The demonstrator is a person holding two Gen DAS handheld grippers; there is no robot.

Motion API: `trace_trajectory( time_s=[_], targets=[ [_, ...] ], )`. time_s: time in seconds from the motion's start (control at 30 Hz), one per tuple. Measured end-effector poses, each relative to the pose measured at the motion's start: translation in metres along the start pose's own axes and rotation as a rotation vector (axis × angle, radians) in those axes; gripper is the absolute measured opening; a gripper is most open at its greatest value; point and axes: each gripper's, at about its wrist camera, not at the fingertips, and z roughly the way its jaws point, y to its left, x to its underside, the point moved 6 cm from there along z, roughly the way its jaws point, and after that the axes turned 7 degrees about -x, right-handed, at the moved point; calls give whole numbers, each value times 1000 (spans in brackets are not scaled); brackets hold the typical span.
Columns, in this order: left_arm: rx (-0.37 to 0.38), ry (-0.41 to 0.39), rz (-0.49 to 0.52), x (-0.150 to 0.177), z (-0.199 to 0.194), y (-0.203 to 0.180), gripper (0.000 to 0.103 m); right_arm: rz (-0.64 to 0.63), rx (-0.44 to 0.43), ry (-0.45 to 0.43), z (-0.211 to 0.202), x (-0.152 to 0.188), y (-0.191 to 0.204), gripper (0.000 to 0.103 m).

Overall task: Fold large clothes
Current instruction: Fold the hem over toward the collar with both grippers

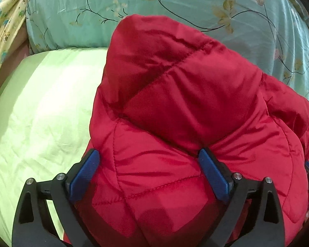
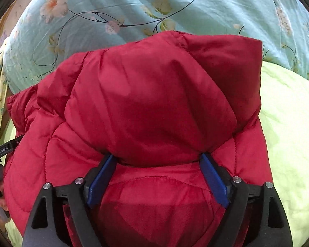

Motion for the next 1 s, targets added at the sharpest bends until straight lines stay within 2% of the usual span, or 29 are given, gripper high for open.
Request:
trace_trajectory(
  time_s=[0.17,0.27,0.37,0.43,0.53,0.67,0.83,1.0],
  targets=[
    [40,-11,-13,9,-14,6,98,-1,-10,-7,-1,5,0,86],
    [74,-47,-24,12,-34,17,98,-1,-8,-12,0,6,1,86],
    [88,-25,-19,21,-27,20,99,14,-16,-17,-5,10,-2,86],
    [98,4,-33,24,-14,22,103,34,-35,-20,-16,12,-2,86],
    [151,40,-76,23,-2,28,103,40,-71,-49,-43,19,1,86],
    [160,35,-82,22,0,33,103,27,-83,-89,-81,34,2,87],
    [180,35,-88,30,-12,35,103,27,-82,-133,-116,50,-10,87],
    [218,18,-82,43,-33,51,103,56,-91,-134,-117,46,-24,87]
  ],
)
